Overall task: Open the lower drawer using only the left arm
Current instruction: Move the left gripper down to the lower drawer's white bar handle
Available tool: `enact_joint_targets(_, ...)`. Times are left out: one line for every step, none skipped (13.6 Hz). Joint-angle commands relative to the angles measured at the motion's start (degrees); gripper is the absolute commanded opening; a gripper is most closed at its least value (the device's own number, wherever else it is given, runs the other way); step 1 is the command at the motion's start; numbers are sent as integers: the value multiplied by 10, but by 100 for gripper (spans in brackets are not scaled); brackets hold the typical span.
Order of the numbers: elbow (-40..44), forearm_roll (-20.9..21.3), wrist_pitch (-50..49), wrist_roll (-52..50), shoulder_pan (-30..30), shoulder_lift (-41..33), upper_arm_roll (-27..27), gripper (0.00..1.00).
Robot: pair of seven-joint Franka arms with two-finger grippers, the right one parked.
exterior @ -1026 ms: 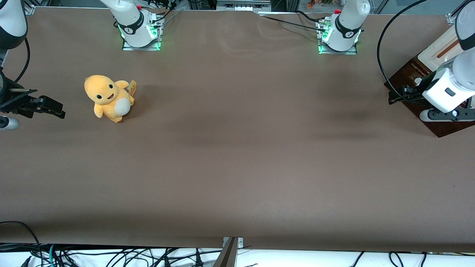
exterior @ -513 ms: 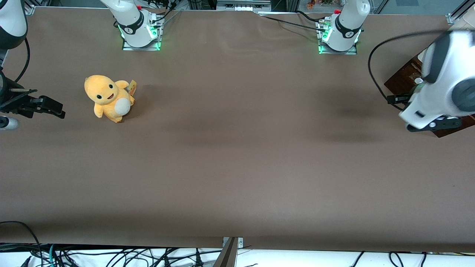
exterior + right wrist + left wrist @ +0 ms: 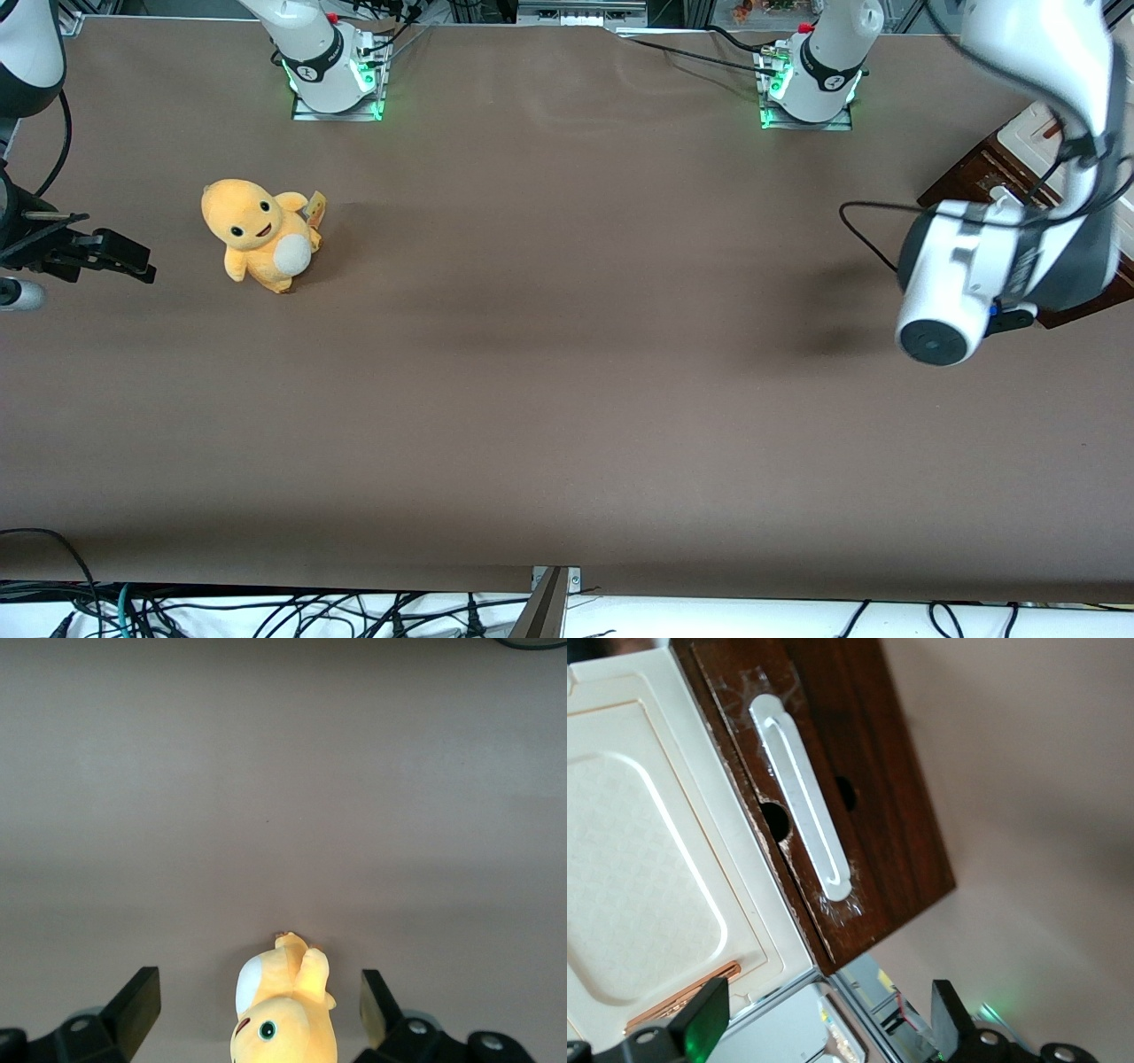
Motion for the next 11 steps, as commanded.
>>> enact_joint_targets(-37, 60, 11, -79, -1, 32, 0, 100)
enact_joint_targets(-74, 94, 34, -117, -2, 30, -1, 100)
enact_joint_targets(-104, 125, 55, -136, -1, 29, -1, 100)
enact_joint_targets(-122, 152, 69, -137, 3, 29, -1, 100)
enact_joint_targets(-148, 180, 87, -146, 9, 29, 0, 100)
enact_joint_targets(-178, 214, 108, -169, 17, 26, 0, 100)
enact_joint_targets(-195, 228, 111, -195, 26, 25, 0, 100)
enact_joint_targets(-207, 229, 110, -212, 26, 25, 0, 100)
enact_joint_targets(-209, 229, 108, -214, 28, 24, 0, 100)
enact_joint_targets(-207, 229, 108, -214, 38, 24, 1, 100)
enact_joint_targets(-204, 230, 108, -215, 46, 24, 0, 100)
